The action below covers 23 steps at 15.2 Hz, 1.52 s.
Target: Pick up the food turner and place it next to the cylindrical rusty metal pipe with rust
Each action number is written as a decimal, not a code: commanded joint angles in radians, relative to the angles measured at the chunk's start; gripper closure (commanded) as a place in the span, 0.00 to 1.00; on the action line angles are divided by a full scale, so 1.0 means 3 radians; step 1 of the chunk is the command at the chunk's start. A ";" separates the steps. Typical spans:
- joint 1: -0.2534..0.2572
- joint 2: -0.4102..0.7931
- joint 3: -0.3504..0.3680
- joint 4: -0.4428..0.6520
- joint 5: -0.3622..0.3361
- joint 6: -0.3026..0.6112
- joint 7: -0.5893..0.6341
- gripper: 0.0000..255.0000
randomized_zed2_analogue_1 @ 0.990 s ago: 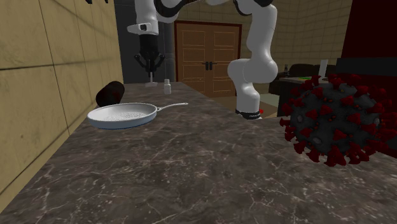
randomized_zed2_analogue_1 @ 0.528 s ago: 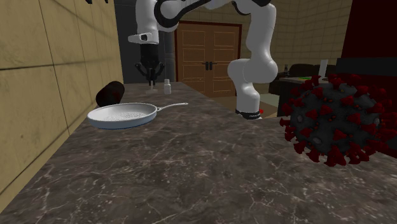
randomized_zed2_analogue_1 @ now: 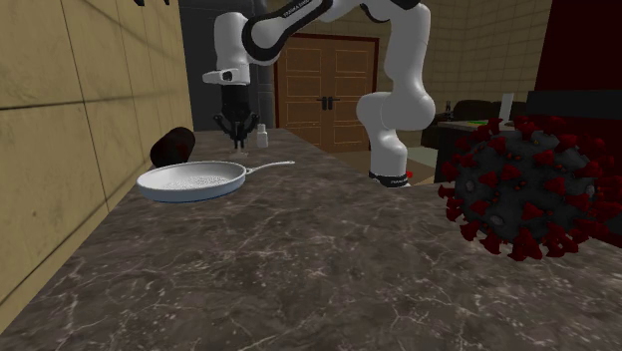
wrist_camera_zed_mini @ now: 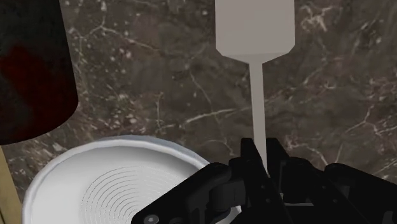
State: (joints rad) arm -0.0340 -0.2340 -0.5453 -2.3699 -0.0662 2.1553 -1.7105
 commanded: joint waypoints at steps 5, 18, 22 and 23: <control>0.0023 0.0171 -0.0049 -0.0142 0.0086 0.0296 -0.0081 1.00; 0.0039 0.0289 -0.0078 -0.0218 0.0158 0.0474 -0.0145 0.00; 0.0039 0.0291 -0.0078 -0.0216 0.0159 0.0474 -0.0145 0.00; 0.0027 0.0210 -0.0064 -0.0165 0.0108 0.0352 -0.0106 0.00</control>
State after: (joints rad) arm -0.0240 -0.1605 -0.5657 -2.4280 -0.0270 2.2794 -1.7467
